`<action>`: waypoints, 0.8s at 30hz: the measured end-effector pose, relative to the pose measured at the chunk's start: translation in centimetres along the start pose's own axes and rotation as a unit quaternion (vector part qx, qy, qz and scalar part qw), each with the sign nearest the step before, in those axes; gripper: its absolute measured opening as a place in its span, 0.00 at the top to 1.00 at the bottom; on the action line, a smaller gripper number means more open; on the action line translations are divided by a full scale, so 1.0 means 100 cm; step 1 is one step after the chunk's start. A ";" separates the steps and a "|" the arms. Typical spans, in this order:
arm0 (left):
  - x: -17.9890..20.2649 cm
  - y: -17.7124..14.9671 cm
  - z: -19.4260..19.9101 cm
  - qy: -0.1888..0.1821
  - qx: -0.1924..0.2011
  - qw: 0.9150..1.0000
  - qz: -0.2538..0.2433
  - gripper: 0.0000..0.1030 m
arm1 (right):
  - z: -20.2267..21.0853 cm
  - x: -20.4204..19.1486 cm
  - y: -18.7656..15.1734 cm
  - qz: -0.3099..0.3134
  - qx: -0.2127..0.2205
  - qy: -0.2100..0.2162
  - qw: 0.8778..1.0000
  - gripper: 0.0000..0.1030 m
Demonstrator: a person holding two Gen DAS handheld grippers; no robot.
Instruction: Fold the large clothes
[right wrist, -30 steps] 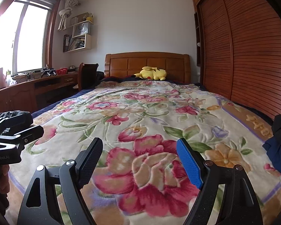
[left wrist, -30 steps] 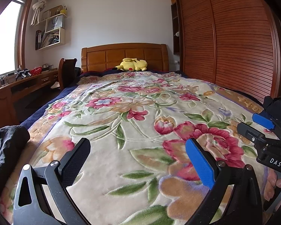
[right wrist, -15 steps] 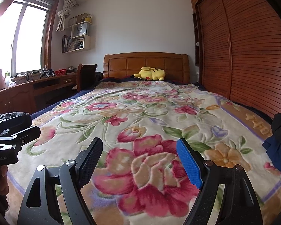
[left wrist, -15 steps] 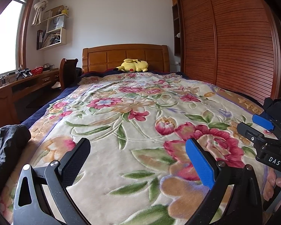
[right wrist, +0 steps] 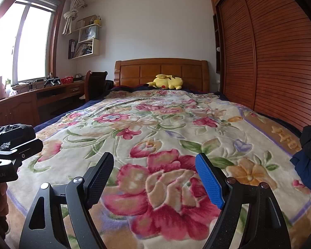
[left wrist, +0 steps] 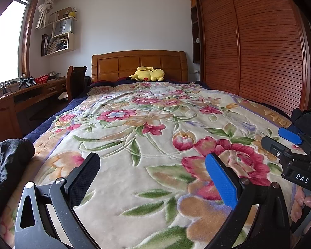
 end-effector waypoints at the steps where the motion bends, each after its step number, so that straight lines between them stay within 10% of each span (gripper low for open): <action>1: 0.000 0.000 0.000 0.000 0.000 1.000 0.000 0.01 | 0.000 0.000 0.000 0.000 0.000 0.000 1.000 0.20; 24: 0.000 0.001 0.001 0.000 0.001 1.000 0.000 0.01 | -0.003 0.003 0.000 0.001 0.003 0.004 1.000 0.20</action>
Point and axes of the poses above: each gripper's, at about its wrist camera, not at the fingertips, and z roughly against the way its jaws point, x to its right, y to its top, the point moved 7 cm from there along -z, roughly the way its jaws point, and after that the axes turned 3 degrees about y, right-handed, at the moved point
